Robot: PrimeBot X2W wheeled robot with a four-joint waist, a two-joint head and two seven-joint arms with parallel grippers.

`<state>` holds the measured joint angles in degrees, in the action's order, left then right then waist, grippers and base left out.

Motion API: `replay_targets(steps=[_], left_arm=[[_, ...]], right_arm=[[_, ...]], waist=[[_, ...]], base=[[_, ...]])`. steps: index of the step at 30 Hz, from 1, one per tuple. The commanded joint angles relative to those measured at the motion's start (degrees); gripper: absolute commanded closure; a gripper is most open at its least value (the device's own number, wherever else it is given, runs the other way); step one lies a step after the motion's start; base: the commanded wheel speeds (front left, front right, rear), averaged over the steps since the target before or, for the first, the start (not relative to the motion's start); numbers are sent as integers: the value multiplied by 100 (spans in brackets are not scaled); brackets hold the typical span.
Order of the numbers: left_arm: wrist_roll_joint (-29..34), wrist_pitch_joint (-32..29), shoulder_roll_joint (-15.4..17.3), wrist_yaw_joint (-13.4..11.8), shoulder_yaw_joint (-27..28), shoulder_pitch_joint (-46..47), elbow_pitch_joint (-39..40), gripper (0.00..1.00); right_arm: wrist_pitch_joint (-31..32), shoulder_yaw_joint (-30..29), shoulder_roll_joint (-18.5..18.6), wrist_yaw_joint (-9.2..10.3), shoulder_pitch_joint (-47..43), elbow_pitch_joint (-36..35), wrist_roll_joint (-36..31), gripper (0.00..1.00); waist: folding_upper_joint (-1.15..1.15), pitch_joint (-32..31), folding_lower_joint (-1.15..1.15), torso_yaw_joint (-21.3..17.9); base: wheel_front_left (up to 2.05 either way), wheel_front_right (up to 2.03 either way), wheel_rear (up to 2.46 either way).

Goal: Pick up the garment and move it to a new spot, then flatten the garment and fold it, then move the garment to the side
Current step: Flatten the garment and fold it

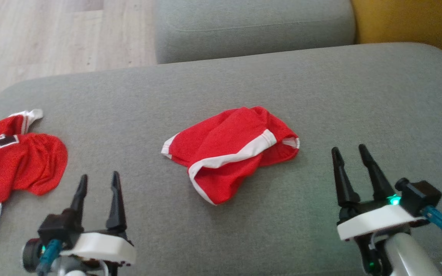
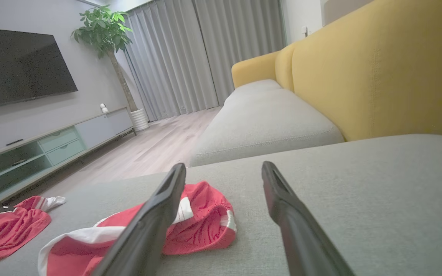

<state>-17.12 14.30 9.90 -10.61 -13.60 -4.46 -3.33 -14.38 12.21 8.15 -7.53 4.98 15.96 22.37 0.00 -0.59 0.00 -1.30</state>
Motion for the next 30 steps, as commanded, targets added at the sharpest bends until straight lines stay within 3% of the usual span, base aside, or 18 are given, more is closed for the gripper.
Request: replay_targets(steps=[1,5,8,9,16,20,27,28,29,30], left_arm=[[63,69,-35,60,222,314,134,0],[118,70,-202,241,153,388,-29,0],[109,70,-294,372,107,446,-190,0],[109,70,-294,372,107,446,-190,0],[146,70,-433,516,74,559,-406,0],[137,70,-470,585,128,590,-497,0],[191,70,-514,646,223,625,-565,0],[201,70,-520,648,237,629,-571,0],[210,70,-525,647,256,629,-574,0],[223,70,-527,651,268,625,-583,0]], right_arm=[[-14,208,85,4,294,-56,171,0],[815,528,231,4,950,430,644,0],[1792,842,402,4,1560,948,940,0],[1792,842,402,4,1560,948,940,0],[3573,1207,628,4,2655,2106,1448,0],[3984,1086,627,4,2951,2733,1452,0],[4064,1000,502,4,3159,3264,1346,0],[4028,1008,495,4,3174,3278,1347,15],[3977,1020,480,4,3184,3277,1349,65],[3937,1032,463,4,3186,3267,1360,100]], waist=[[0,-2,0,169],[0,-3,0,549],[0,12,0,836],[0,12,0,836],[0,101,0,1333],[0,134,0,1504],[0,207,0,1585],[0,212,0,1577],[0,212,0,1557],[0,208,0,1535]], base=[[0,0,0],[0,0,0],[0,0,0],[0,0,0],[0,0,0],[0,0,0],[0,0,0],[0,0,0],[0,0,0],[0,0,0]])
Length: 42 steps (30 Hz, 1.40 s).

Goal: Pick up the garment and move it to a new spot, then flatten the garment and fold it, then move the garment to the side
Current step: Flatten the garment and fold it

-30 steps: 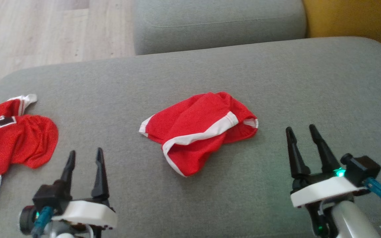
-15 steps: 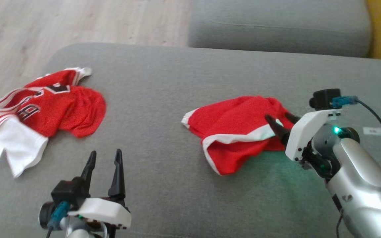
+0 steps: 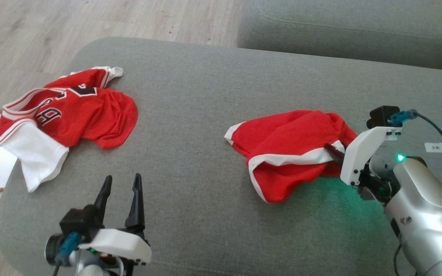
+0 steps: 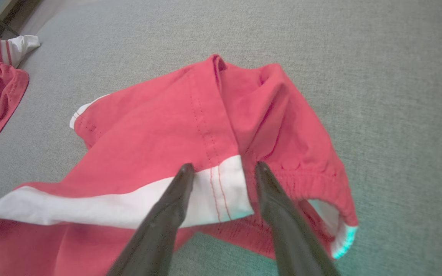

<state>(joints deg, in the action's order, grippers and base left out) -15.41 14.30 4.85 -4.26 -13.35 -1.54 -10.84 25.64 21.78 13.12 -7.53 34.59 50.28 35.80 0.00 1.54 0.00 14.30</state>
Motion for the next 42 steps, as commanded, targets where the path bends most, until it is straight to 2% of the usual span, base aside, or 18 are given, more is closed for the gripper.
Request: replay_targets(steps=[1,9,14,19,22,25,26,27,33,37,42], left_arm=[[63,70,-23,22,256,327,157,0],[79,70,-35,56,364,261,97,0],[72,70,-57,78,414,251,119,0],[76,70,-92,78,428,292,164,0],[77,70,-117,83,386,359,158,0],[72,70,-128,102,384,418,117,0],[74,70,-132,107,389,438,99,0],[75,70,-135,114,392,451,79,0],[96,70,-101,222,403,502,-34,0],[74,65,-26,284,407,497,-28,0],[7,-56,19,449,280,480,122,0]], right_arm=[[-94,83,-49,4,223,-182,44,100],[-401,66,93,4,357,-769,216,100],[-174,-140,727,4,317,-1078,149,100],[312,-459,1388,4,-58,-1136,-232,100],[453,-650,1555,4,-328,-1144,-477,100],[500,-775,1510,4,-492,-1131,-556,100],[514,-827,1466,4,-558,-1117,-603,55],[490,-876,1421,4,-601,-1118,-666,0],[-66,-1322,1103,4,-730,-1307,-1052,0],[-1096,-1860,810,4,-880,-1841,-1342,0],[-2065,-2409,179,4,-1491,-2566,-1652,0]], waist=[[0,-13,0,-54],[0,-144,0,-471],[0,-162,0,-819],[0,4,0,-1073],[0,152,0,-1140],[0,220,0,-1165],[0,242,0,-1179],[0,259,0,-1196],[0,133,0,-1353],[0,-33,0,-1472],[0,-103,0,-1573]], base=[[0,0,0],[0,0,0],[0,0,0],[0,0,0],[0,0,0],[0,0,0],[0,0,0],[0,0,0],[0,0,0],[0,0,0],[0,0,0]])
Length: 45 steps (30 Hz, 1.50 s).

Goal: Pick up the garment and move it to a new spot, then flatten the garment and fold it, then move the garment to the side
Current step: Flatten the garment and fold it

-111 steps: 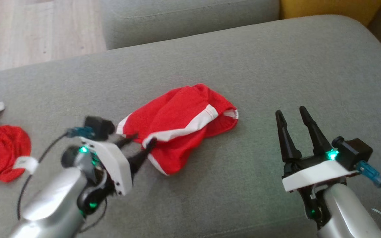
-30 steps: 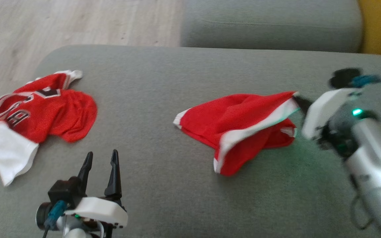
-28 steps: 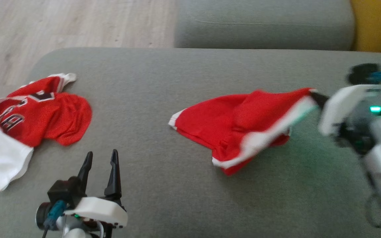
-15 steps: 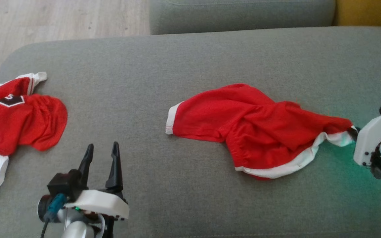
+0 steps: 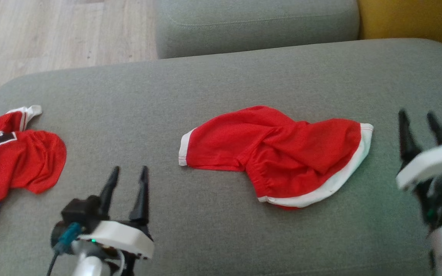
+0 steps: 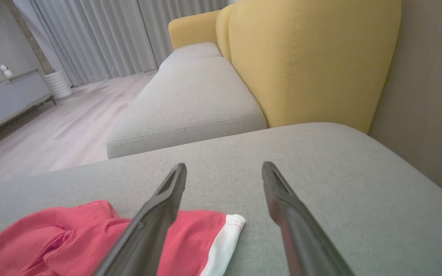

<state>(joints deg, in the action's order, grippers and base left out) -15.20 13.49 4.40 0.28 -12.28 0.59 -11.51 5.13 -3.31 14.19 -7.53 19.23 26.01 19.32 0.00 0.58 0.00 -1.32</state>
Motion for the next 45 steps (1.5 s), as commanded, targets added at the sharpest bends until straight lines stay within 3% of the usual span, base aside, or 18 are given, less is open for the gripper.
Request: replay_targets(steps=[1,4,8,14,21,34,35,37,38,45], left_arm=[[-46,-36,62,72,107,259,214,0],[-237,-419,35,369,-210,254,296,0],[-702,-1415,15,644,-876,351,238,0],[-1658,-2612,278,717,-2144,997,195,0],[-2210,-2758,486,719,-2929,1933,-422,0],[-3025,-2190,446,720,-3778,2859,-1711,0],[-3088,-2138,443,720,-3851,2904,-1767,3],[-3219,-2029,439,720,-3994,2988,-1837,87],[-3273,-1968,444,720,-4055,3029,-1870,100],[-3665,-1847,736,720,-4515,3224,-1875,100]], right_arm=[[-137,36,-81,4,-111,-277,-20,0],[-528,-49,-504,4,-660,-712,-78,0],[-753,-116,-645,4,-935,-941,-52,0],[-782,-62,-582,4,-894,-1050,-15,0],[-710,27,-545,4,-736,-1074,23,0],[-723,85,-553,4,-634,-1006,40,0],[-725,91,-560,4,-635,-997,38,0],[-723,90,-565,4,-635,-975,40,0],[-722,82,-564,4,-636,-961,38,0],[-704,45,-580,4,-689,-883,7,0]], waist=[[0,-8,0,-27],[0,40,0,-107],[0,133,0,-170],[0,336,0,-323],[0,577,0,-616],[0,728,0,-968],[0,725,0,-975],[0,709,0,-972],[0,695,0,-961],[0,504,0,-783]], base=[[0,0,0],[0,0,0],[0,0,0],[0,0,0],[0,0,0],[0,0,0],[0,0,0],[0,0,0],[0,0,0],[0,0,0]])
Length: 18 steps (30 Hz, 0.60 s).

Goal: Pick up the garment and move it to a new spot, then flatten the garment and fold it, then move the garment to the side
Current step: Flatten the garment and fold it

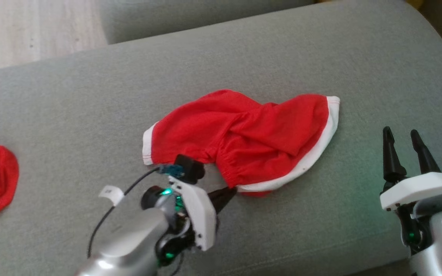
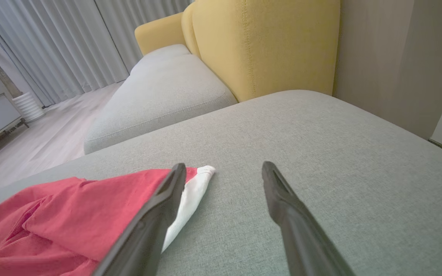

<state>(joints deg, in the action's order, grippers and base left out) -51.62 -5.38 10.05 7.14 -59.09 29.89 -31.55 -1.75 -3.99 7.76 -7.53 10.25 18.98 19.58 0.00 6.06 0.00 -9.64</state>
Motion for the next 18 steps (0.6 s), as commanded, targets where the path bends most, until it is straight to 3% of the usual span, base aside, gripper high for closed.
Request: replay_targets(steps=[1,10,16,17,18], left_arm=[[-66,4,283,35,108,312,178,100],[-535,-738,1728,34,-110,222,902,100],[-708,-722,2183,-79,37,-18,825,100],[-790,-598,2186,-117,119,-105,814,56],[-822,-536,2179,-129,148,-148,819,0]], right_arm=[[-13,111,58,4,200,-178,-21,0],[47,37,-6,4,54,-168,-38,0],[107,48,-43,4,47,-163,-36,0],[120,39,-37,4,31,-169,-43,0],[129,35,-34,4,18,-171,-49,0]], waist=[[0,-71,0,81],[0,-238,0,364],[0,-242,0,431],[0,-246,0,450],[0,-255,0,461]], base=[[0,0,0],[0,0,0],[0,0,0],[0,0,0],[0,0,0]])
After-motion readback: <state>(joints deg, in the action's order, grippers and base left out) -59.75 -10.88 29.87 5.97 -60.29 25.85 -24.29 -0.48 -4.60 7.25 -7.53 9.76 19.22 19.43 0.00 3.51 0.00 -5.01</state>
